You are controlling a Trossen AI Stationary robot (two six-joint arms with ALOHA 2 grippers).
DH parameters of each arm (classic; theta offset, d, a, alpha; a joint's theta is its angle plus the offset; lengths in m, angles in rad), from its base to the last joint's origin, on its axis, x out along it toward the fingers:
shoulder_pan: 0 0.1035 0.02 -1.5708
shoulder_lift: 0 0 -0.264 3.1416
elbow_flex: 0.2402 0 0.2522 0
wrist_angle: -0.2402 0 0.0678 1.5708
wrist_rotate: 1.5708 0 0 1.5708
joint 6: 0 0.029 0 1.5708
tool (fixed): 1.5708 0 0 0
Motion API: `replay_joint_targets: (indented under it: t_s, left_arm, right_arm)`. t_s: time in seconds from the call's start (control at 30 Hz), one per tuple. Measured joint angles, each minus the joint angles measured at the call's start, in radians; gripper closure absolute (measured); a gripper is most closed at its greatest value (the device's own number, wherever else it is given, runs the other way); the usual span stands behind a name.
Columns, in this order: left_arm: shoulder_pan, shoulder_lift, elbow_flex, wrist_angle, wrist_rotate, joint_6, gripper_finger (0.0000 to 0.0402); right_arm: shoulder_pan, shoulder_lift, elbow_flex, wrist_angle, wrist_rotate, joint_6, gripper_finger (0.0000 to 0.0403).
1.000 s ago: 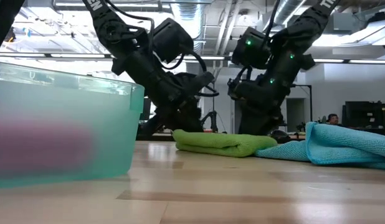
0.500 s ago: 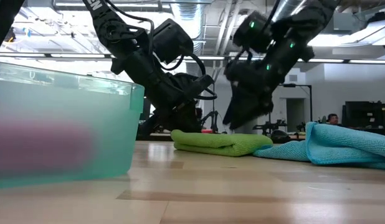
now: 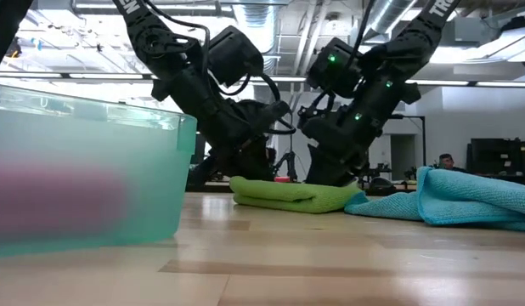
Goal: Fold microfiber towels
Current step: Stack the folded green towel on top of the folded pink towel in the green bin
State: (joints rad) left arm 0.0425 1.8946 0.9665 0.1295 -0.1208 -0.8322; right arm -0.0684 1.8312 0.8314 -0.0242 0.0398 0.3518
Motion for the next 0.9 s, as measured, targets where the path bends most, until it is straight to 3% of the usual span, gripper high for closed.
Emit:
replay_joint_targets:
  t_s: [0.33, 0.6, 0.9]
  left_arm:
    - [0.046, -0.111, 0.001, -0.065, 0.106, 0.049, 0.0395]
    - [0.047, -0.296, 0.000, -0.275, 0.114, 0.084, 0.0395]
    - [-0.054, -0.634, 0.000, -0.464, -0.109, 0.026, 0.0395]
  right_arm:
    - [0.009, 0.009, -0.007, 0.070, -0.069, 0.007, 0.0383]
    - [-0.027, -0.023, -0.009, 0.067, -0.180, 0.023, 0.0394]
    - [-0.031, -0.105, 0.122, 0.021, -0.256, -0.008, 0.0394]
